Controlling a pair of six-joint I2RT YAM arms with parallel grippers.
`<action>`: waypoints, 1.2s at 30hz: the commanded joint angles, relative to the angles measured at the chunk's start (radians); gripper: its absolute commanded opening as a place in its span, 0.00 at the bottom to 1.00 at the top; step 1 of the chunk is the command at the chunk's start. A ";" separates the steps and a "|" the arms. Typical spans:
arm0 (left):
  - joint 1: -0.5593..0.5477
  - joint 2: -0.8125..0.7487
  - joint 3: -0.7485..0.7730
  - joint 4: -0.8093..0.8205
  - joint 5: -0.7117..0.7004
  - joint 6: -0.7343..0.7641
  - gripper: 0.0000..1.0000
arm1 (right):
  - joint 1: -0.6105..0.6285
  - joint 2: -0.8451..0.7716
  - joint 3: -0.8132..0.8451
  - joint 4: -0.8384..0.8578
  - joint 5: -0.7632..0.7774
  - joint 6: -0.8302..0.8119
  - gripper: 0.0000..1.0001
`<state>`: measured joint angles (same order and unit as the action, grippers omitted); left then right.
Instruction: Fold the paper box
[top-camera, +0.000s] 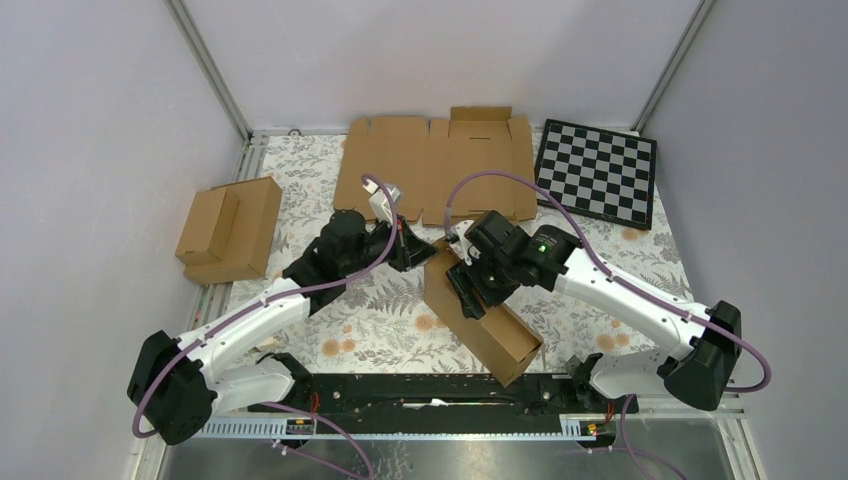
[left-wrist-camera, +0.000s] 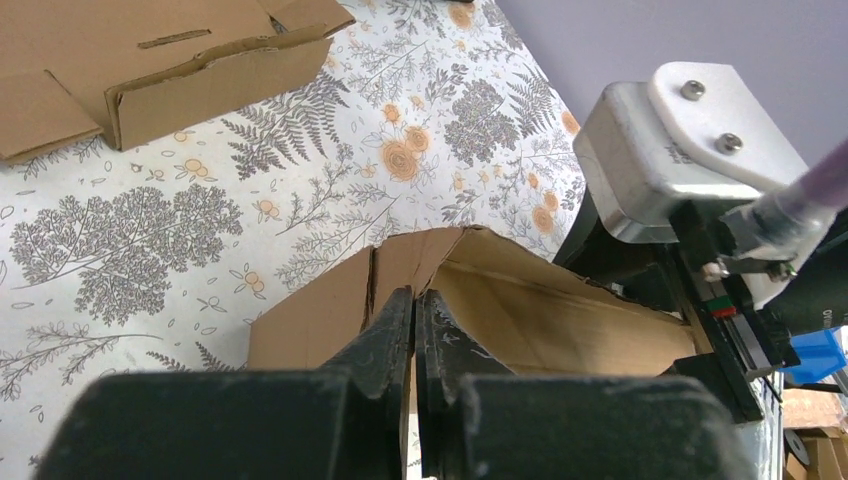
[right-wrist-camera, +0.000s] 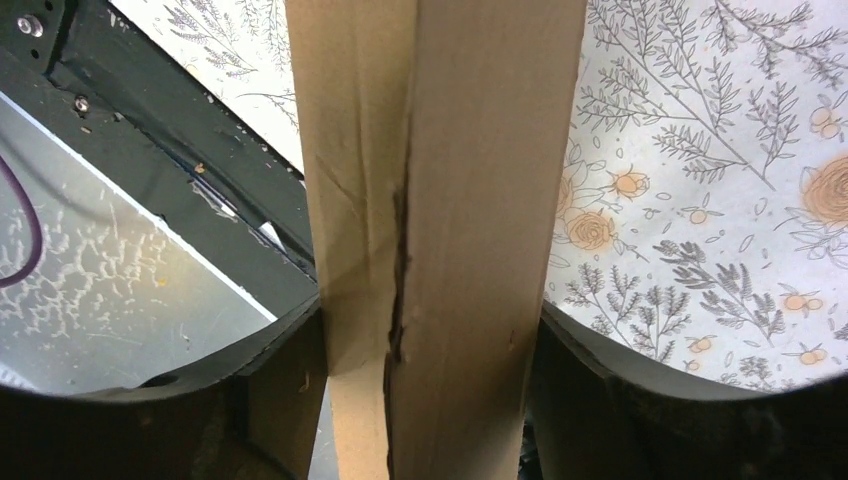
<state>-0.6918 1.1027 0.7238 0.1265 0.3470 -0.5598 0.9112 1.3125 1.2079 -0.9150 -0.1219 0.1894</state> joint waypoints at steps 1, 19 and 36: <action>0.000 -0.003 0.066 -0.124 0.026 -0.034 0.04 | 0.009 -0.027 -0.024 0.073 0.062 -0.008 0.66; 0.057 0.003 0.076 -0.184 0.080 0.011 0.00 | 0.009 -0.017 -0.044 0.117 -0.017 -0.028 0.58; -0.008 -0.067 -0.120 -0.044 -0.066 -0.011 0.00 | 0.007 -0.075 0.052 0.034 0.107 0.048 1.00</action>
<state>-0.6743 1.0508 0.6525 0.1184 0.3408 -0.5743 0.9165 1.2888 1.1839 -0.8455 -0.0971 0.1932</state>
